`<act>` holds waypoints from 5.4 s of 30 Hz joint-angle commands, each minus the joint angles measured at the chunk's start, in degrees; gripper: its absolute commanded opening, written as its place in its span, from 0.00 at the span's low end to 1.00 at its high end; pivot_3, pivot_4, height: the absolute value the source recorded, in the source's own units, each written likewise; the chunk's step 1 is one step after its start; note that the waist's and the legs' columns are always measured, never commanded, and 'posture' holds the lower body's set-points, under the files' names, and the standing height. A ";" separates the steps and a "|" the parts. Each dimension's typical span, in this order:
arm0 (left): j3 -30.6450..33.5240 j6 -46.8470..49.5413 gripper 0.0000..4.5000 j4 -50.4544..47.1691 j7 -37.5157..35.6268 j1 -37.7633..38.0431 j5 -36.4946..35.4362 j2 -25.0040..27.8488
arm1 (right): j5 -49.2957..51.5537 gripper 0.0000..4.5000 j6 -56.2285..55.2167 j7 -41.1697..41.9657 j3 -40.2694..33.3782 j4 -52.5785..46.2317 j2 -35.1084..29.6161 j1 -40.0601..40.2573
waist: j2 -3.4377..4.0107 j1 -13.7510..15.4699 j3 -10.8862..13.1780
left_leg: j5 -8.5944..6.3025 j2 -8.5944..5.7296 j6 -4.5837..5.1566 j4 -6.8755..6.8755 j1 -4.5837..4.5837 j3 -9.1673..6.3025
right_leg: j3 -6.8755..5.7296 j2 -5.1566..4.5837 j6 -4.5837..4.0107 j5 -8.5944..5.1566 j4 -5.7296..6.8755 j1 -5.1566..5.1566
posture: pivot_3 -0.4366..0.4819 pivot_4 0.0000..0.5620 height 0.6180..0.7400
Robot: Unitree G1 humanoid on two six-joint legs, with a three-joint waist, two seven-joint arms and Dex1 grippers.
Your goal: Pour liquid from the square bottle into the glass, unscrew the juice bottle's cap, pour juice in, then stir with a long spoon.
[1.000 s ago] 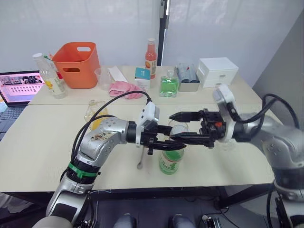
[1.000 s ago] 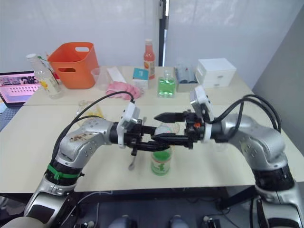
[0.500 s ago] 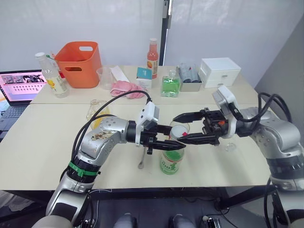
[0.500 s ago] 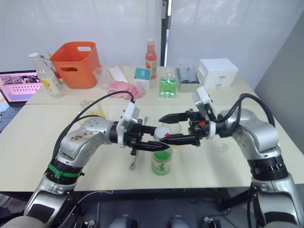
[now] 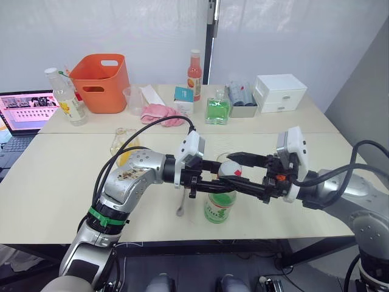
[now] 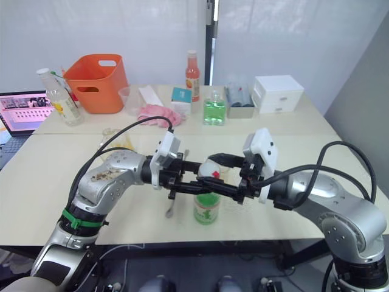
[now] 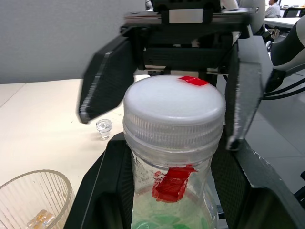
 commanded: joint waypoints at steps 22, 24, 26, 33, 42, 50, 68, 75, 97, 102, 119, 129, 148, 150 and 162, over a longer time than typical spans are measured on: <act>-1.18 0.21 0.38 -0.47 -2.97 -0.53 0.29 1.95 | -14.01 0.38 -17.60 50.49 19.96 39.77 -2.44 -25.42 | 0.03 -1.17 0.01 | 0.00 0.05 0.01 -0.06 -0.01 0.00 | 0.00 0.10 -0.01 0.00 -0.08 -0.04 | 0.48 0.27 0.79; -1.21 0.12 0.38 -0.43 -2.91 -0.59 0.39 1.94 | -15.17 0.38 -18.48 53.18 20.43 42.99 -1.42 -27.65 | 0.03 -1.09 0.01 | -0.01 0.05 0.01 -0.06 -0.02 0.00 | 0.00 0.09 -0.01 0.00 -0.09 -0.04 | 0.48 0.27 0.79; -1.19 0.04 0.38 -0.41 -2.79 -0.62 0.49 1.88 | -15.72 0.38 -18.73 54.53 20.06 44.77 -0.57 -28.94 | 0.03 -0.98 0.01 | -0.01 0.03 0.01 -0.04 -0.04 0.01 | -0.01 0.05 0.00 0.00 -0.09 -0.04 | 0.48 0.27 0.79; -1.38 -0.26 0.38 -0.07 -2.54 -0.81 0.79 1.55 | -13.34 0.69 -13.38 50.92 15.39 40.81 -0.94 -27.36 | 0.03 -0.84 0.01 | 0.00 0.02 0.01 -0.02 -0.04 0.01 | -0.01 0.03 -0.01 0.01 0.01 -0.07 | 0.48 0.27 0.79; -1.64 -1.05 0.38 0.22 -2.30 -0.63 1.27 1.10 | -3.67 0.92 -3.73 21.02 -0.97 12.03 0.12 -11.53 | 0.03 -0.07 0.01 | -0.01 0.02 0.00 -0.03 -0.02 -0.01 | -0.02 0.00 0.00 0.00 0.01 -0.04 | 0.48 0.27 0.79; -1.55 -1.96 0.38 1.64 -2.68 -0.76 1.50 0.62 | 0.62 0.92 7.61 -16.42 -1.59 -10.49 7.80 -0.96 | 0.03 -0.02 0.01 | 0.01 0.00 -0.01 -0.01 -0.02 0.00 | 0.02 -0.02 0.00 0.00 0.02 -0.04 | 0.48 0.27 0.79; -1.57 -2.41 0.38 3.51 -4.44 -1.87 1.58 0.74 | 20.29 0.38 5.07 -38.21 -2.98 -13.16 0.76 1.02 | 0.03 -0.06 0.01 | 0.01 0.00 0.00 -0.02 -0.04 -0.03 | 0.01 0.00 -0.01 -0.01 -0.06 -0.01 | 0.48 0.27 0.79; -1.70 -2.12 0.38 3.12 -3.90 -1.75 1.59 0.77 | 22.19 0.38 -0.01 -33.83 -2.30 -8.75 0.23 -0.93 | 0.03 -0.24 0.01 | 0.01 0.01 0.00 -0.04 -0.05 -0.04 | 0.01 0.02 -0.01 -0.01 -0.09 -0.02 | 0.48 0.27 0.79; -2.13 -1.21 0.38 1.37 -2.50 -1.25 1.81 1.01 | -11.06 0.76 -14.63 50.09 17.69 38.91 -3.18 -27.07 | 0.04 -0.05 0.01 | -0.03 0.00 0.06 -0.02 -0.09 -0.03 | -0.02 0.02 0.02 0.00 -0.17 -0.01 | 0.48 0.27 0.79; -2.13 -1.57 0.38 1.51 -2.33 -1.08 1.97 0.97 | -1.13 1.00 -7.31 36.94 4.80 27.59 -3.70 -22.77 | 0.04 0.16 0.01 | -0.03 0.00 0.06 -0.03 -0.10 -0.04 | -0.02 0.01 0.02 0.00 -0.13 -0.03 | 0.48 0.27 0.79; -2.47 -2.83 0.38 2.62 -2.76 -0.59 1.84 -0.04 | 17.75 1.00 2.48 -27.32 -4.47 -10.17 -0.99 2.71 | 0.03 0.14 0.01 | 0.01 -0.03 0.01 -0.02 -0.05 -0.07 | 0.00 -0.02 0.02 -0.01 -0.07 0.02 | 0.48 0.27 0.79; -2.35 -3.12 0.38 3.68 -3.91 -1.04 1.89 0.02 | 21.66 0.59 -1.19 -36.19 -2.14 -10.42 -2.21 3.85 | 0.03 0.08 0.01 | 0.01 -0.03 0.02 -0.02 -0.05 -0.08 | 0.03 -0.01 0.02 -0.01 -0.14 0.06 | 0.48 0.27 0.79; -2.84 -0.89 0.38 0.28 -4.68 0.86 1.61 1.65 | -6.74 0.38 -12.68 43.51 23.91 31.49 -8.49 -24.93 | 0.07 -1.14 0.00 | 0.01 0.03 0.04 -0.08 0.01 -0.04 | 0.03 0.10 0.01 -0.01 -0.19 0.05 | 0.48 0.27 0.79; -2.82 -0.53 0.38 -0.29 -4.46 1.03 1.46 1.76 | -10.78 0.38 -14.46 50.36 26.77 38.60 -6.76 -29.15 | 0.07 -1.15 0.00 | 0.00 0.06 0.05 -0.09 0.01 -0.05 | 0.02 0.12 -0.01 -0.02 -0.18 0.03 | 0.48 0.27 0.79; -2.58 -0.12 0.38 0.55 -3.29 -0.27 1.73 1.08 | -8.25 1.00 -8.32 46.24 12.80 37.63 -4.43 -28.87 | 0.07 -0.04 0.01 | 0.00 0.00 0.05 -0.03 -0.05 -0.02 | 0.01 0.01 0.00 -0.01 -0.04 -0.04 | 0.48 0.27 0.79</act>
